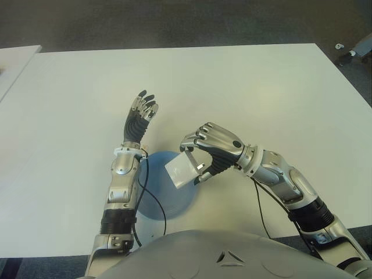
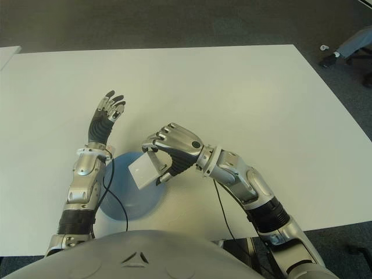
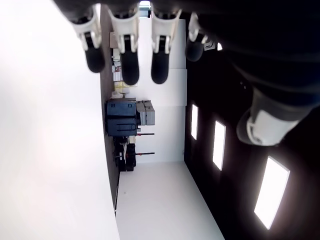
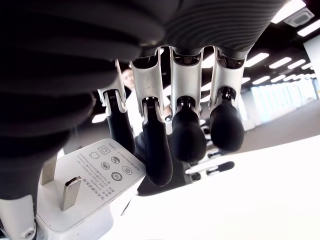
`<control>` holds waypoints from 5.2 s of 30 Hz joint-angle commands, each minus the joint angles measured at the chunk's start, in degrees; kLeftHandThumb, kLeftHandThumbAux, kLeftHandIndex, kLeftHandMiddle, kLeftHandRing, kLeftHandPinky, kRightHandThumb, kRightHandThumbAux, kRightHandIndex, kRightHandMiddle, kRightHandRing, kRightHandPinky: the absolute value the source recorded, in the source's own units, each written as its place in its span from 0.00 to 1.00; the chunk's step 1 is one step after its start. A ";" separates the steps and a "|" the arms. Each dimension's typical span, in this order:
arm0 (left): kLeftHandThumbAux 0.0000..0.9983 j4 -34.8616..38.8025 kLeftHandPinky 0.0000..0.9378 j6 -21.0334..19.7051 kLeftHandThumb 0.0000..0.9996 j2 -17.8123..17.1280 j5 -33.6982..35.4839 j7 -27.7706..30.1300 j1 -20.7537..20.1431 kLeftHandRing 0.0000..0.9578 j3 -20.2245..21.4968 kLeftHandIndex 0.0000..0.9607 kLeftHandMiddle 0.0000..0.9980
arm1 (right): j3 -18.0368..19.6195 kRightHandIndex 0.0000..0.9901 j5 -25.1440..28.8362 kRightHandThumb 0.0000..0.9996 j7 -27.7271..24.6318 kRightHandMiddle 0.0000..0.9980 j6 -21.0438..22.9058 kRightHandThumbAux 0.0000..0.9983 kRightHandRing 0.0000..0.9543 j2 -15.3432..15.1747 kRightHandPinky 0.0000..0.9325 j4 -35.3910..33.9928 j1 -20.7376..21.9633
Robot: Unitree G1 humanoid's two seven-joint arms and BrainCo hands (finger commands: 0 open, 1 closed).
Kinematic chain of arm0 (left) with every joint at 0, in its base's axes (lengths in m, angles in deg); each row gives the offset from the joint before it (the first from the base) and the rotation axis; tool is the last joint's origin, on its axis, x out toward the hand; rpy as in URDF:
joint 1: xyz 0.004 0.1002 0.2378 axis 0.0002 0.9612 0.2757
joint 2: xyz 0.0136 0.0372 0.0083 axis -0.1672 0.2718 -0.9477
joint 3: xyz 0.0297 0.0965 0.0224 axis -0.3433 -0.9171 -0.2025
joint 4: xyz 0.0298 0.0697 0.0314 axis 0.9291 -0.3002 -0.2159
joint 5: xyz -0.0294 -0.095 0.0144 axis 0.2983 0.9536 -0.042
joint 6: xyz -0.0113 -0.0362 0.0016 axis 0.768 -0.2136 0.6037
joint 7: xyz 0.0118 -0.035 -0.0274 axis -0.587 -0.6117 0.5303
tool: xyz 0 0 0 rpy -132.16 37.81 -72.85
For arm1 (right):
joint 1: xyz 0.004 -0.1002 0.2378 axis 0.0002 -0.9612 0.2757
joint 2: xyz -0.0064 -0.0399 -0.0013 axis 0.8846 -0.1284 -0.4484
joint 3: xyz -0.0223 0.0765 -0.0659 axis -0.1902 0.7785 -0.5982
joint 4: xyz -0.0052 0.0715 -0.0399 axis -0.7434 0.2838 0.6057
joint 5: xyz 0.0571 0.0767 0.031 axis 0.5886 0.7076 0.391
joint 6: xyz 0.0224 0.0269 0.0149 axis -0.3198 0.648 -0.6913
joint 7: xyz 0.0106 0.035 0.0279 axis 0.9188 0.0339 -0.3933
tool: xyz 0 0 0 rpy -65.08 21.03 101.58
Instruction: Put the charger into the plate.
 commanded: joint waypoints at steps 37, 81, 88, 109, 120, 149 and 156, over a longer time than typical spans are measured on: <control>0.52 0.14 0.16 -2.09 0.00 0.77 0.53 -0.13 -0.32 0.16 -1.95 0.00 0.15 | 1.38 0.00 1.15 0.24 -1.51 0.00 -7.85 0.21 0.00 -1.59 0.00 8.80 3.16; 0.52 -1.07 0.17 0.58 0.00 -0.03 0.14 -0.45 0.36 0.18 -1.33 0.02 0.18 | 14.36 0.02 19.84 0.10 4.27 0.03 20.49 0.57 0.01 15.84 0.01 21.01 6.30; 0.50 -2.13 0.16 1.20 0.00 -0.44 0.02 -0.24 0.05 0.18 -1.04 0.02 0.18 | 16.34 0.03 24.12 0.12 4.44 0.05 24.90 0.61 0.03 19.06 0.03 20.53 5.70; 0.51 -4.11 0.15 3.20 0.00 -1.52 0.71 0.62 -0.26 0.18 -0.79 0.02 0.18 | 18.68 0.04 26.90 0.24 6.85 0.05 32.12 0.70 0.04 22.53 0.07 22.08 4.52; 0.53 -5.12 0.15 3.99 0.00 -1.78 0.75 0.41 -0.50 0.17 -0.58 0.02 0.17 | 20.20 0.00 29.21 0.18 6.07 0.00 39.69 0.72 0.00 22.77 0.00 25.26 6.67; 0.51 -6.28 0.15 4.42 0.00 -2.21 0.78 0.26 -0.81 0.17 0.42 0.02 0.18 | 21.90 0.00 31.28 0.11 4.84 0.00 37.37 0.68 0.00 22.27 0.00 36.74 9.66; 0.53 -6.85 0.15 4.59 0.00 -2.17 1.28 0.29 -0.95 0.17 1.10 0.02 0.18 | 21.66 0.00 29.53 0.12 7.35 0.00 32.37 0.67 0.00 22.05 0.00 42.54 10.86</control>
